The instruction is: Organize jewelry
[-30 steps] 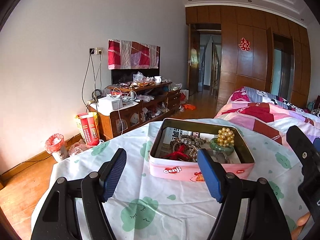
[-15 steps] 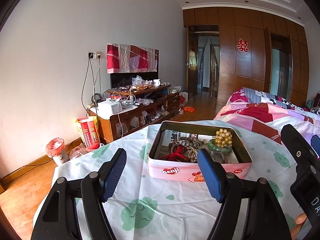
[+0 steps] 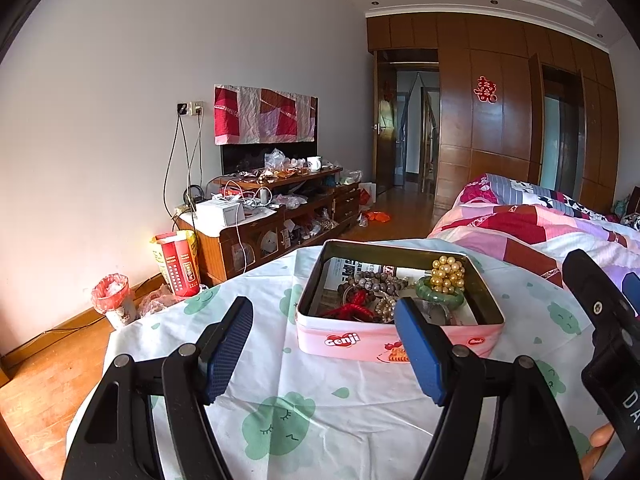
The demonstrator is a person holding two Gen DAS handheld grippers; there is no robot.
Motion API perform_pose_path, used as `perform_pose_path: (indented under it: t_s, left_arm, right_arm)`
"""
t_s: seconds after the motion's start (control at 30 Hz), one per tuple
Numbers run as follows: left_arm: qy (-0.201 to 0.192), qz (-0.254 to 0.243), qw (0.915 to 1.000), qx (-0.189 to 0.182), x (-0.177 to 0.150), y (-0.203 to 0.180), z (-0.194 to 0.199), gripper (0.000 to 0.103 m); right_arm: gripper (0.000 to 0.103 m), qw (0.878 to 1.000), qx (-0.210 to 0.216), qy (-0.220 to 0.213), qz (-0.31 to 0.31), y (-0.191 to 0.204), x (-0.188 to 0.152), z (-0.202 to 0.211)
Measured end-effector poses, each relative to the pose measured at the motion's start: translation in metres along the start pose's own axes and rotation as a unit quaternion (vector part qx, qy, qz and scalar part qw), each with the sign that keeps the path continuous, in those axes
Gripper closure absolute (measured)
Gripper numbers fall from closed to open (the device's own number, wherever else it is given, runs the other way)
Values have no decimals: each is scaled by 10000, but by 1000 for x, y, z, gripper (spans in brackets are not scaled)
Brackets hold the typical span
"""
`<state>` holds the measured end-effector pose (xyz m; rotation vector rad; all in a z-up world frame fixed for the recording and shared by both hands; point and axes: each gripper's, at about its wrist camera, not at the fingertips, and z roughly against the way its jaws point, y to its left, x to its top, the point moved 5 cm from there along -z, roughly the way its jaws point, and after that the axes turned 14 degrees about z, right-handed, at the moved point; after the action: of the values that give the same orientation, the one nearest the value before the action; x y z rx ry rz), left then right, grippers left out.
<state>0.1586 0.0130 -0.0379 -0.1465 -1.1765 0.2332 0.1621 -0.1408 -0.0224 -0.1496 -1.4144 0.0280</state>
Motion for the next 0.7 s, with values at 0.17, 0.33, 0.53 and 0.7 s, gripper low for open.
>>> perform_pose_path:
  t_s: [0.17,0.33,0.53,0.7]
  left_arm:
    - [-6,0,10000,5,-1,0,1,29]
    - [-7,0,10000,1,0,0,1,29]
    - [-5,2,10000,3,0,0,1,29]
    - [-2,3,10000,7,0,2,1,29]
  right_arm:
    - [0,10000,0,2,-6,0,0,0]
    - [0,10000,-1,-1,-5,0,1,0]
    - [0,10000,1,2,-5,-1,0,0]
    - [0,10000,0,3,-9,-1,0,0]
